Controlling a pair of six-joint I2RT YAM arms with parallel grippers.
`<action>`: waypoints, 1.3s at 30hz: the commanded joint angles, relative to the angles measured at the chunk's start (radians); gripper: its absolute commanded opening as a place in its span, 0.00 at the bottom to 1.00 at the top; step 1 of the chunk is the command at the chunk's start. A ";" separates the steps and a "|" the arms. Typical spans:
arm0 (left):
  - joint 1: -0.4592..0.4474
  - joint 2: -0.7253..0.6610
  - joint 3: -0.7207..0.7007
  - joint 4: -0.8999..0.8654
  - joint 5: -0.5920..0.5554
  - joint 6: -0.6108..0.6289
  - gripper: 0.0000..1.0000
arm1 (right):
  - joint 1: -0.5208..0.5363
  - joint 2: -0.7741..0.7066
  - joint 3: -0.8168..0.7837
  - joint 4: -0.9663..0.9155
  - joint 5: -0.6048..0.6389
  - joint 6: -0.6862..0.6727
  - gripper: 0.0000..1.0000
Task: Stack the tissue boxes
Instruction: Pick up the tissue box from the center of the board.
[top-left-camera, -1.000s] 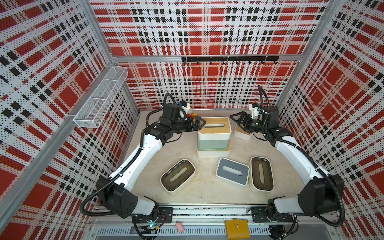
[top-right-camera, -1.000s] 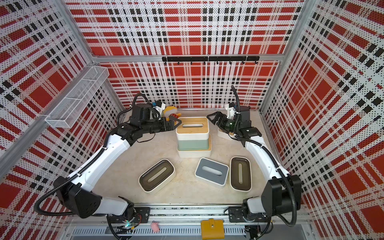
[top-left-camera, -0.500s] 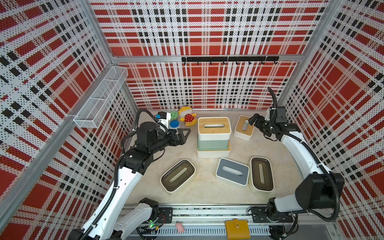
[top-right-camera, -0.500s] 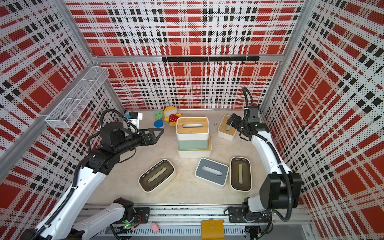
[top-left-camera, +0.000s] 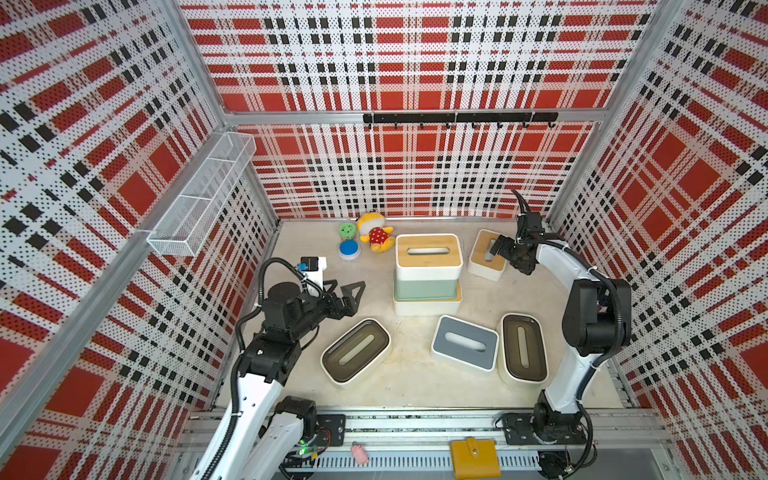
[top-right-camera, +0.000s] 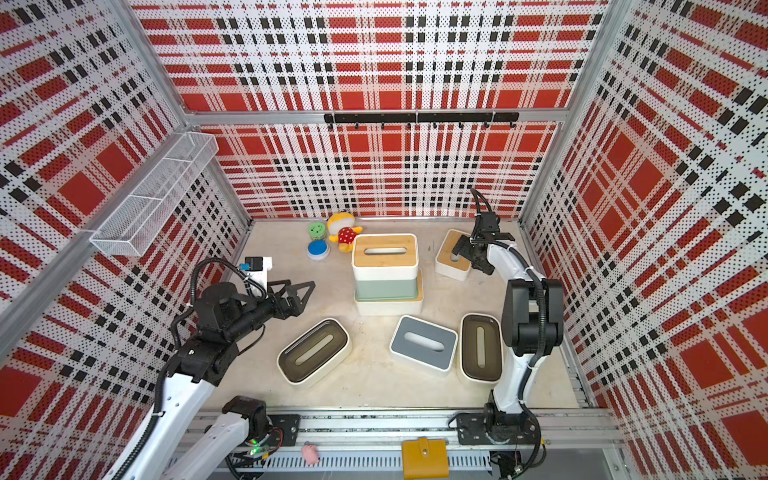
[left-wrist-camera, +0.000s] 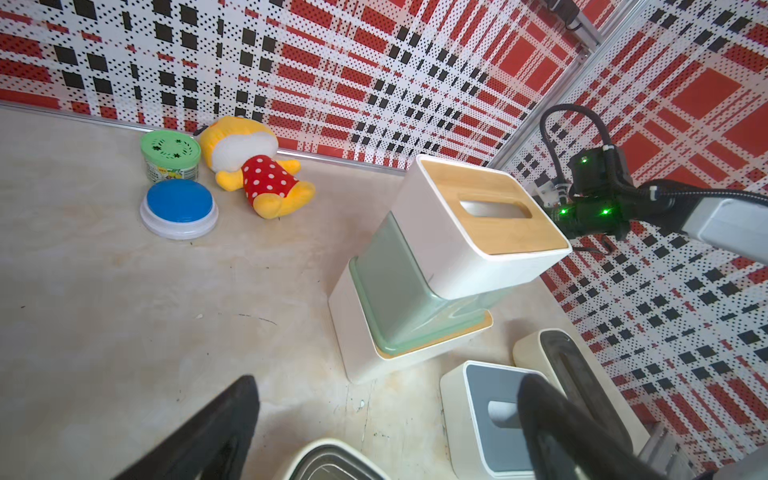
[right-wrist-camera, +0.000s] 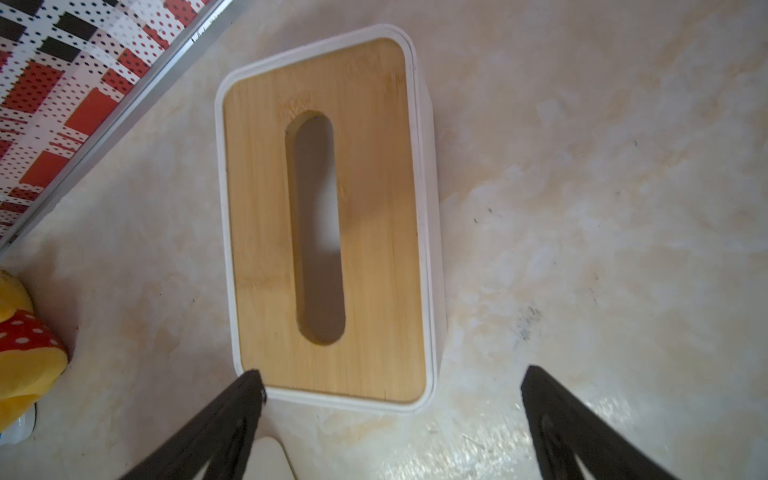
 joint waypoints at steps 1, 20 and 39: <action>0.015 0.011 0.005 0.075 0.047 0.016 0.99 | -0.004 0.049 0.058 0.022 0.026 -0.016 1.00; 0.072 0.043 -0.021 0.148 0.142 -0.034 0.99 | -0.010 0.207 0.126 0.002 0.038 -0.012 0.79; 0.085 0.084 -0.021 0.172 0.208 -0.056 0.99 | -0.007 0.258 0.144 -0.001 0.030 -0.036 0.60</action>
